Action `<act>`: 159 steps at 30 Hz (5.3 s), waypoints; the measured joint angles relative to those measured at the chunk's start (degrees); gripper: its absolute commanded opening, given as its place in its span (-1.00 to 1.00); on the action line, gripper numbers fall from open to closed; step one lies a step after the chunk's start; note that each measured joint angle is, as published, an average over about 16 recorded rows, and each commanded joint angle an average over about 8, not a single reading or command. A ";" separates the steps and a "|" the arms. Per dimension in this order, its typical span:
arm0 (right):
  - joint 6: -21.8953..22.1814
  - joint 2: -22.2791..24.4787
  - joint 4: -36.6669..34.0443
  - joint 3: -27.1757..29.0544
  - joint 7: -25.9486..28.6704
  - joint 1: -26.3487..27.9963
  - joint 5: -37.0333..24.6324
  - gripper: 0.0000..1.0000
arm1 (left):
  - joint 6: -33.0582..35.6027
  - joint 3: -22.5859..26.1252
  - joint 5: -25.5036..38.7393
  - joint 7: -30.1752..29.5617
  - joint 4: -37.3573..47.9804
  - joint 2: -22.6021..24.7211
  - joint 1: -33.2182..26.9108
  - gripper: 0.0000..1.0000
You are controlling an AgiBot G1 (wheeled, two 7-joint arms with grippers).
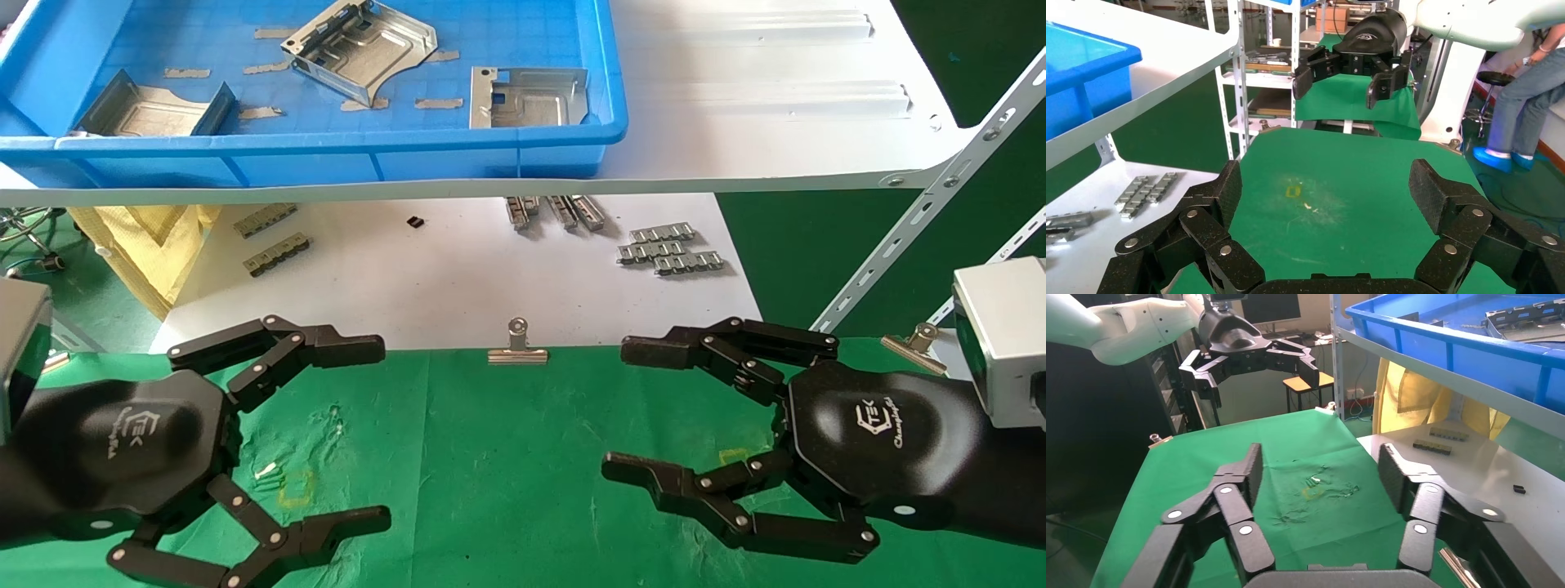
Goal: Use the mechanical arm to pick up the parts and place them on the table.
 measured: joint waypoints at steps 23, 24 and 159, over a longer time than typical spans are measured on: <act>0.00 0.00 0.00 0.00 0.00 0.00 0.00 -1.00 | 0.00 0.00 0.00 0.00 0.00 0.00 0.00 1.00; 0.00 0.00 0.00 0.00 0.00 0.00 0.00 -1.00 | 0.00 0.00 0.00 0.00 0.00 0.00 0.00 1.00; 0.00 0.00 0.00 0.00 0.00 0.00 0.00 1.00 | 1.00 9.64 28.43 19.16 63.42 22.76 -58.48 -1.00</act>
